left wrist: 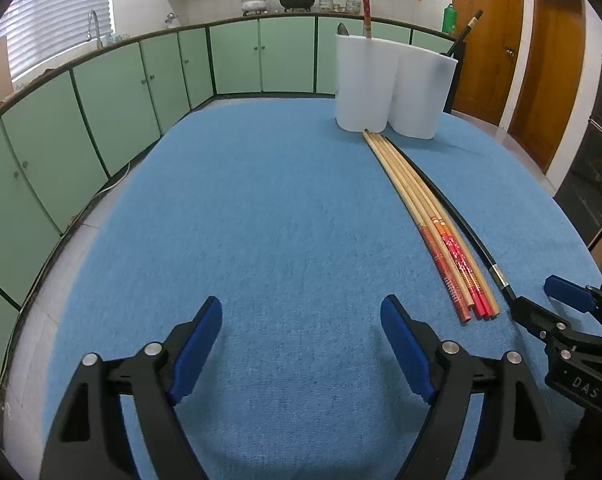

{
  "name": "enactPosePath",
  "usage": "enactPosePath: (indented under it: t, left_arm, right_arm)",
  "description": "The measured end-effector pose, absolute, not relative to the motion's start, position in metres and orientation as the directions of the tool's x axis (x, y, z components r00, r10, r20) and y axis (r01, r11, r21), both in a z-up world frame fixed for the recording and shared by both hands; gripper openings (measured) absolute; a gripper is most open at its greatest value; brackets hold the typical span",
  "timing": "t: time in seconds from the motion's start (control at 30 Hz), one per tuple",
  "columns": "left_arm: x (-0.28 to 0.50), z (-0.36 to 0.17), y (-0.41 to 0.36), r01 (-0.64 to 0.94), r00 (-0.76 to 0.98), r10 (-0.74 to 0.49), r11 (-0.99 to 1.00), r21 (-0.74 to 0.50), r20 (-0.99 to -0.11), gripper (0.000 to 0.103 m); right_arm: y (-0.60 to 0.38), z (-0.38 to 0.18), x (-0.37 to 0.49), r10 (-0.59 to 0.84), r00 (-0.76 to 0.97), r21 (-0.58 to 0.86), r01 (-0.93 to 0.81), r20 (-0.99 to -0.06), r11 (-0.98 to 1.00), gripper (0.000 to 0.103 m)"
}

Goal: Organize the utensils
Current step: 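Grasp another black chopstick with the right tool while the left tool grasps a red chopstick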

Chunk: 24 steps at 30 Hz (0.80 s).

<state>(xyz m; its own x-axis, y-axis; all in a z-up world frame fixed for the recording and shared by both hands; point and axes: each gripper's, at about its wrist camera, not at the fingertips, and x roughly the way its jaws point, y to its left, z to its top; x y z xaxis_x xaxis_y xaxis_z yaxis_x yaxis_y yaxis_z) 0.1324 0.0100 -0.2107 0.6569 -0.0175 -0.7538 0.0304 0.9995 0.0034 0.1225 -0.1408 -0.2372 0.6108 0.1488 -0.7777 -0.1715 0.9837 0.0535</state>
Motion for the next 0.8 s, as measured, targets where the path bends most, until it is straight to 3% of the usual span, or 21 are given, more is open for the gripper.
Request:
enactPosePath:
  t: [0.1, 0.3, 0.8]
  left_arm:
    - [0.132, -0.211, 0.009, 0.033, 0.656, -0.020, 0.999, 0.002, -0.755, 0.080]
    - [0.132, -0.211, 0.004, 0.044, 0.652, -0.033, 0.999, -0.006, -0.757, 0.080]
    - [0.130, -0.214, -0.036, 0.132, 0.625, -0.125, 0.990, -0.054, -0.771, 0.080]
  right_arm:
    - [-0.133, -0.237, 0.121, 0.175, 0.605, 0.060, -0.205, -0.777, 0.977, 0.044]
    - [-0.127, -0.238, 0.123, 0.211, 0.593, 0.078, -0.243, -0.777, 0.967, 0.006]
    - [-0.169, -0.237, 0.119, 0.170, 0.615, 0.107, -0.139, -0.770, 0.985, 0.006]
